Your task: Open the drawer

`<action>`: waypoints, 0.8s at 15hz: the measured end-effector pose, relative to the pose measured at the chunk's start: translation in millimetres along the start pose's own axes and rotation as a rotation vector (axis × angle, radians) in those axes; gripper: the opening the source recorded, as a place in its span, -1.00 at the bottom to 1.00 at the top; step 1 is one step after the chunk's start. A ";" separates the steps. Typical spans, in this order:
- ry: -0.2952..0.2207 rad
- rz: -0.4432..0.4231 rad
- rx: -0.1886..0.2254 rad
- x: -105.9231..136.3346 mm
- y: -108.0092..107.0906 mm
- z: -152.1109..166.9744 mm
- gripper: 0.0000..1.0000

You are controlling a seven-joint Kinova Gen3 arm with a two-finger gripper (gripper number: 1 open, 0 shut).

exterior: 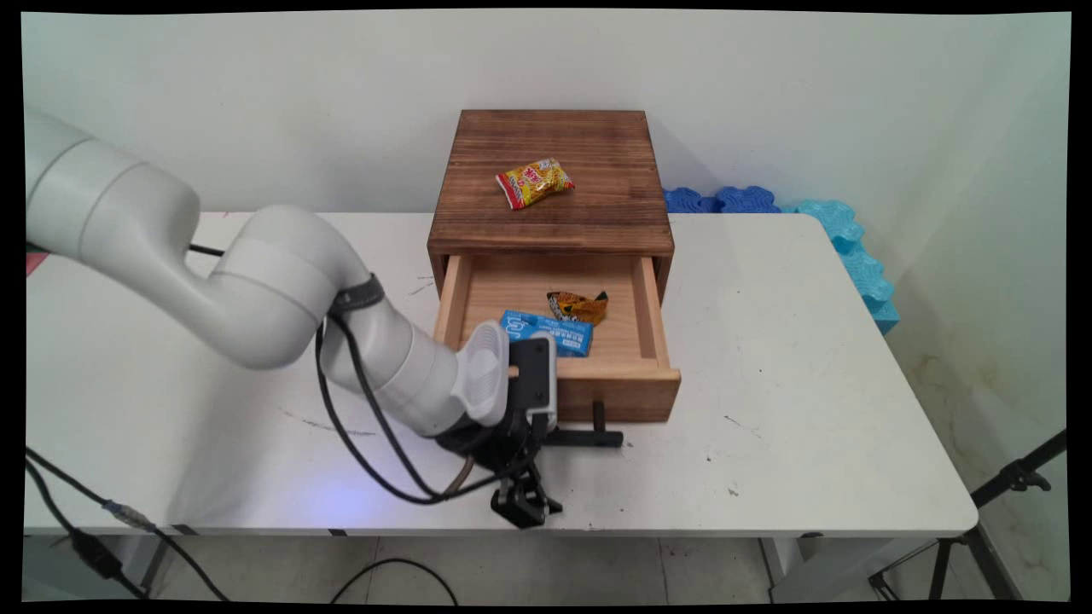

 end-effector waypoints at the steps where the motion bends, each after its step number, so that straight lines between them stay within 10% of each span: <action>1: 0.000 -0.001 0.000 0.2 7.0 -1.0 1.00; 12: 0.006 0.005 0.015 3.1 52.9 -11.0 1.00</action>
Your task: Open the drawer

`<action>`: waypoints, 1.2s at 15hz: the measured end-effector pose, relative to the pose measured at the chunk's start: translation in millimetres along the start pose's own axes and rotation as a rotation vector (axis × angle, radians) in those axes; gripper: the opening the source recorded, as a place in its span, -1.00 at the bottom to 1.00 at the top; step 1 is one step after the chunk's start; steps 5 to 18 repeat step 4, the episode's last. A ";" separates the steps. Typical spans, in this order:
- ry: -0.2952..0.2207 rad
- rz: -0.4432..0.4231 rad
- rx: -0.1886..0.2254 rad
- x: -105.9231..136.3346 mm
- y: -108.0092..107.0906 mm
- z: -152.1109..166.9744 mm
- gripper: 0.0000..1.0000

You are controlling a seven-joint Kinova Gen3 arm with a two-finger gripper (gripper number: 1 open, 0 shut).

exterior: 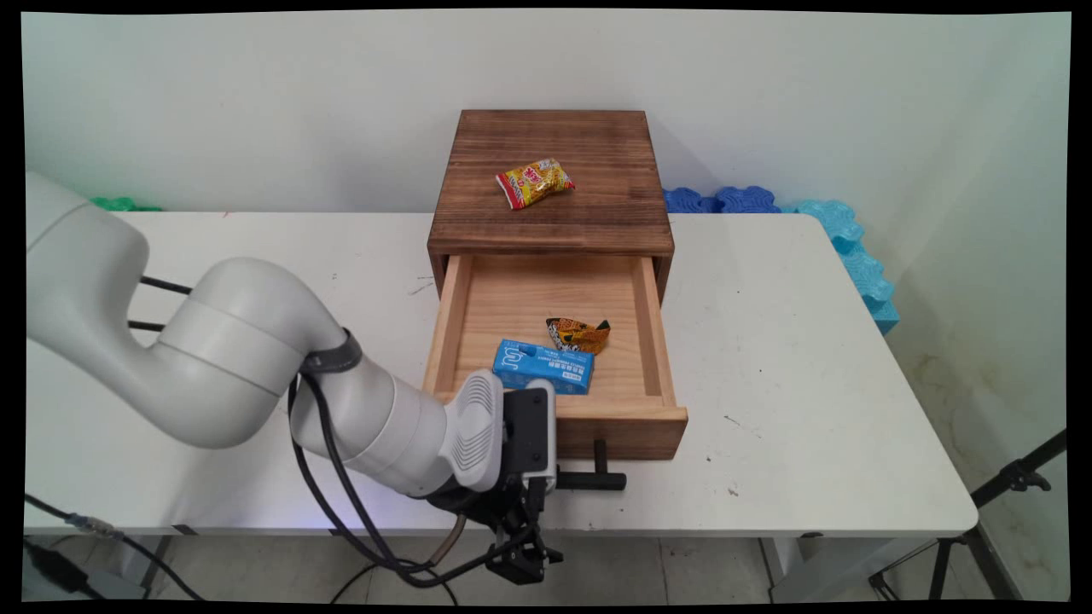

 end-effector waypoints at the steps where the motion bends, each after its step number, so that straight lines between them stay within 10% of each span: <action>1: 0.000 0.001 0.003 0.0 2.1 -0.9 1.00; 18: 0.002 0.002 0.009 -0.3 5.9 -2.9 1.00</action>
